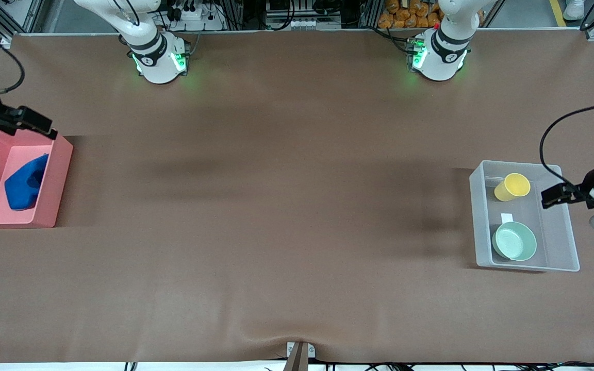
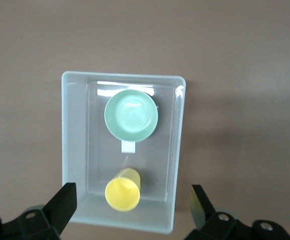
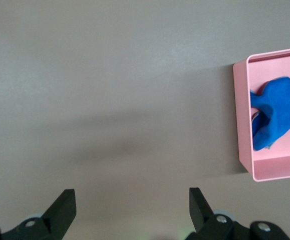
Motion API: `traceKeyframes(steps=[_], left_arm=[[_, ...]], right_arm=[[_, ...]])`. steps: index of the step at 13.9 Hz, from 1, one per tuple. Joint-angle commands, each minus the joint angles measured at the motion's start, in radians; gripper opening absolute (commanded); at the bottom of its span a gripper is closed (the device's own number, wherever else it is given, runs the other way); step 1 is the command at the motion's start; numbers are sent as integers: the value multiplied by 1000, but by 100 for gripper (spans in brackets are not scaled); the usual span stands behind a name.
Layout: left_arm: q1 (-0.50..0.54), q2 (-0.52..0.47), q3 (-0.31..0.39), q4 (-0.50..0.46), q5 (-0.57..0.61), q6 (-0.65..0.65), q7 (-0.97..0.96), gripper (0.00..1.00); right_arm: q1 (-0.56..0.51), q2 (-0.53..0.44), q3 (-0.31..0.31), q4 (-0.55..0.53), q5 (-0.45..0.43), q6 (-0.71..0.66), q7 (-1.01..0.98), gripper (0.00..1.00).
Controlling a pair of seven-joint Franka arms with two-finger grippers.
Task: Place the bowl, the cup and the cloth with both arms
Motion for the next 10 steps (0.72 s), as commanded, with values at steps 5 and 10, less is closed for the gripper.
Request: traceKeyframes(steps=[5,10], left_arm=[[-161,-153,114,26,-93,-166,-50,100],[-329,-235,270,-38,-157,-166,-66,100]], right_arm=[[27,-2,-33,74,-2,-40,-104,100],[21,0,-33,83,-17,-40,-102,100]])
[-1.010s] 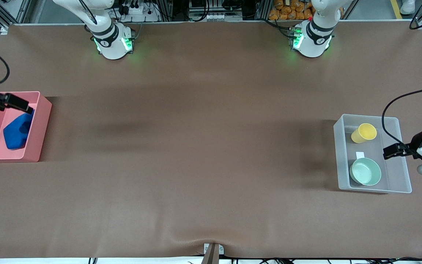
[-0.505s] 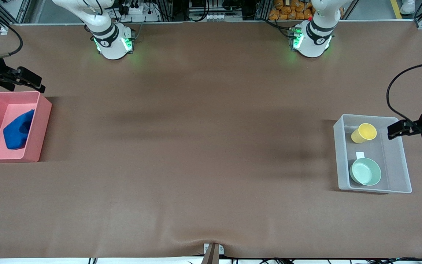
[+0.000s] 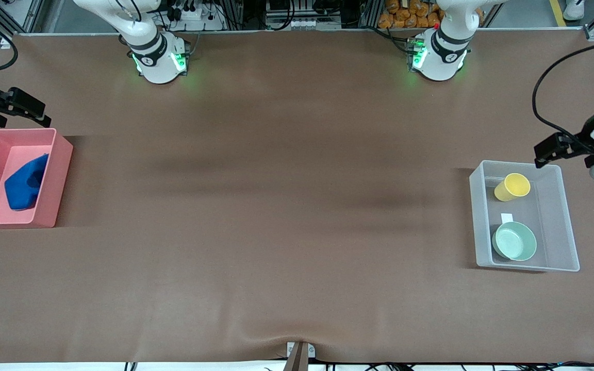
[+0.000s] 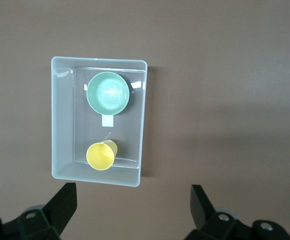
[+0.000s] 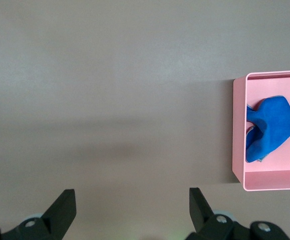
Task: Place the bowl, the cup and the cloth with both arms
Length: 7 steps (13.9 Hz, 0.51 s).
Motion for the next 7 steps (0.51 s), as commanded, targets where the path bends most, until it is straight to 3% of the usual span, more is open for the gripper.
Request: traceKeyframes(steps=[1,3,7], left_arm=[[-71,-59,87,-52,-80,2,-16,100],[-114,-77,129,-61,-106,-7,-16,100],[-129,-93,129,-66,-106,-58,-22,100]], right_arm=[[1,4,-1,33,-21,-19,-5,100],[1,6,-1,62,-10,-23,-8,100],[-3,9,-3,88,-1,-71,-5,100]])
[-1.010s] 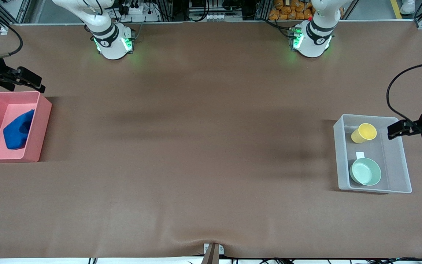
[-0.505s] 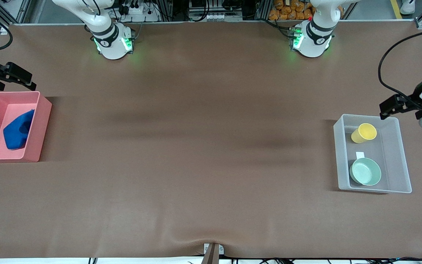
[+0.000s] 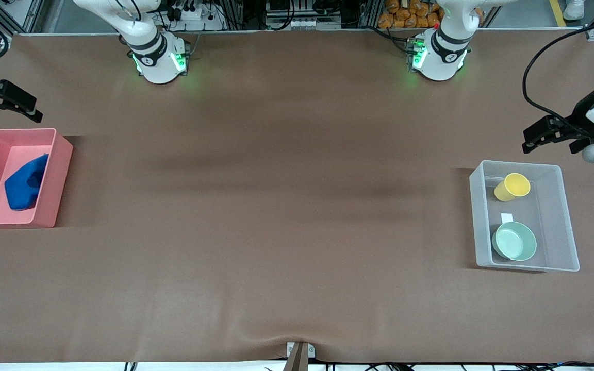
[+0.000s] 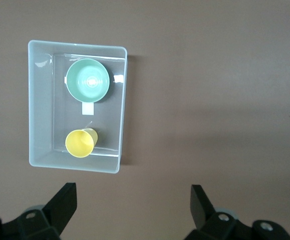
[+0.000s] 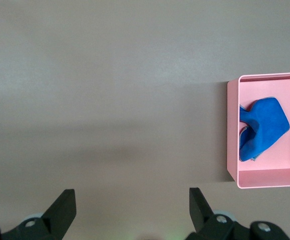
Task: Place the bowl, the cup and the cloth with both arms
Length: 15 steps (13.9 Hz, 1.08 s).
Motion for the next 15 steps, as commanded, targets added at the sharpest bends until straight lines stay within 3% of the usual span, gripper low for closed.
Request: traceKeyframes(steps=[1,15], left_arm=[[-28,-40,16,-27,-18,-39,-14,100],[-48,-66,21,16,-5,-120,-90,100]], right_arm=[[-3,10,-2,26,7,-20,-5,100],[5,12,1,28,7,-45,-13,100]])
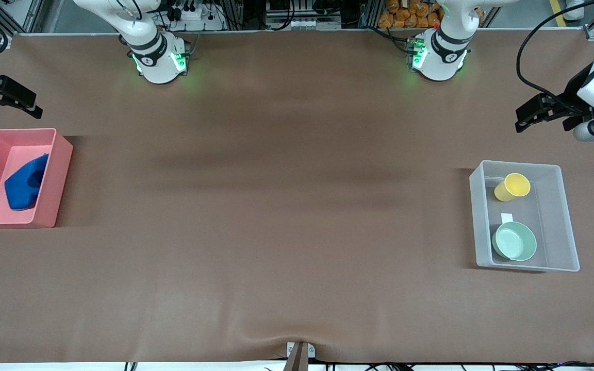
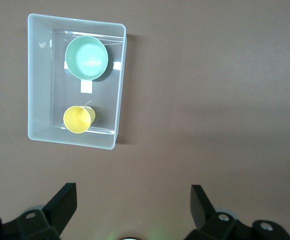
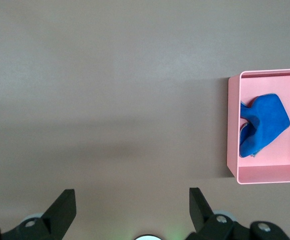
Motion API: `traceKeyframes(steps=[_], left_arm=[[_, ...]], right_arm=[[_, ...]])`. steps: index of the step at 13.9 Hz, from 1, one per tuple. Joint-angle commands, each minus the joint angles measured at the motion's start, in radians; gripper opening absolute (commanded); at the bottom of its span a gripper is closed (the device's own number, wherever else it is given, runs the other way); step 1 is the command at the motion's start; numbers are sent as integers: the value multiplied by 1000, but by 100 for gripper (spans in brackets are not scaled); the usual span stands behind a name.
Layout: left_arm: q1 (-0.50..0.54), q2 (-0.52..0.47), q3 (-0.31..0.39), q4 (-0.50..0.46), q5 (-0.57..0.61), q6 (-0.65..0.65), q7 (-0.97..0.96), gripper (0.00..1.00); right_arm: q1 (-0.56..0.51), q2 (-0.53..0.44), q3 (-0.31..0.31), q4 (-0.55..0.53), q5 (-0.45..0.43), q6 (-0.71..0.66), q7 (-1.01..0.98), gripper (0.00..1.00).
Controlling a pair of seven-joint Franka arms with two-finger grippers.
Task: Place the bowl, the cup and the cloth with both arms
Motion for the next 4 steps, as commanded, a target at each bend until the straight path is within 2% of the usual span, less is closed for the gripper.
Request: traceKeyframes(steps=[1,4], left_arm=[[-17,-15,18,14,-7,-24,-21,100],[-25,-11,56,15,-21,-29,-18,100]], right_arm=[[5,9,-3,24,7,-21,-10,100],[5,9,-3,24,5,-23,-10,100]])
